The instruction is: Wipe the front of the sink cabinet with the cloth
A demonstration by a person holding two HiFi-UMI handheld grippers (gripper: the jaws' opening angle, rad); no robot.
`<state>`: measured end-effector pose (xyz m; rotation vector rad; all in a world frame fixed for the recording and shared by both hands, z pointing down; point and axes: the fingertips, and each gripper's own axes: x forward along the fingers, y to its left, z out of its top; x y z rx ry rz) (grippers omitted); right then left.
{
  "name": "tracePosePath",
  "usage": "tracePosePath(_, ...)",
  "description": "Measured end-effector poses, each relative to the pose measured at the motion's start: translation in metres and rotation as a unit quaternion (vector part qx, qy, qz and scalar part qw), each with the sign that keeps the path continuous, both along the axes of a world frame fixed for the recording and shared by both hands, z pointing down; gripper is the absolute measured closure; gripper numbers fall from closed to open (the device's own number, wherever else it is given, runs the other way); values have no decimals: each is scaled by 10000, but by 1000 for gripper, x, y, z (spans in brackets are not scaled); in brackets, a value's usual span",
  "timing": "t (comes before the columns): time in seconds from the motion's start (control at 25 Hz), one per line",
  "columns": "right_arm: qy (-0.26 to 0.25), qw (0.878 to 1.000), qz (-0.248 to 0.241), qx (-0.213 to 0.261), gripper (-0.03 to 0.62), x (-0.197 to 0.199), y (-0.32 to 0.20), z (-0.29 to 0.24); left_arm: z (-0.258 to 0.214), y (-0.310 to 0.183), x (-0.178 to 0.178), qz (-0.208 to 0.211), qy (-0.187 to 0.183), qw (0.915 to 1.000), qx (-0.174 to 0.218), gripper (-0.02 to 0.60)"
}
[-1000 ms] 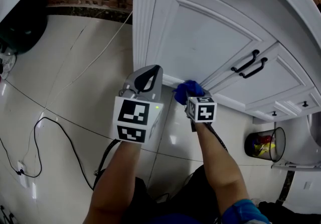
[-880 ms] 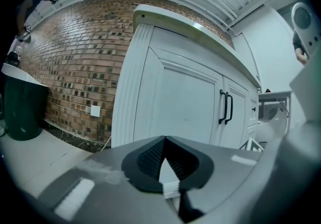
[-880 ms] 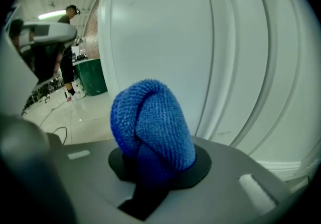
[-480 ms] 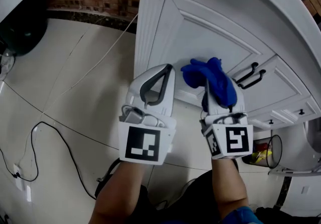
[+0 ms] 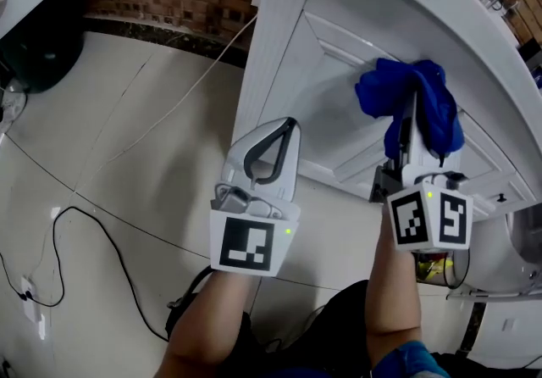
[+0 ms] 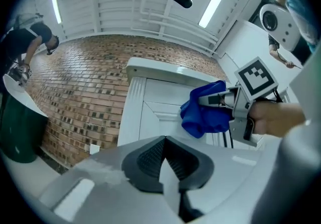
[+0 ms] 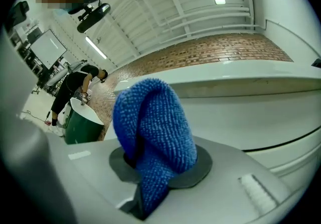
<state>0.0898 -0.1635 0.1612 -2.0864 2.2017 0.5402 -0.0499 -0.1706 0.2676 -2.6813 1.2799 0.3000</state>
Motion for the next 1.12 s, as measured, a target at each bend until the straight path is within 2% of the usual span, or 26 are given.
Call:
tracePosePath(0.24,60,9985,174,-522,533,-2,-5,42,13,-8,-6,-68,-19,9997,-246,580)
tracePosePath(0.44,155,9913,268,-1277,530,-8,-11,113,28,-12,-7,-71,-86,9988,-476,580)
tracePosePath(0.8,624,9604,698,-2626,520,-4,-23,259,43,-19,-27,-174,-146,9966,-797,580)
tracePosePath(1.12,660,9315,661,-3515,520,-8,-29,345,93,-35,-29,-265,-828,9867,-1373,581)
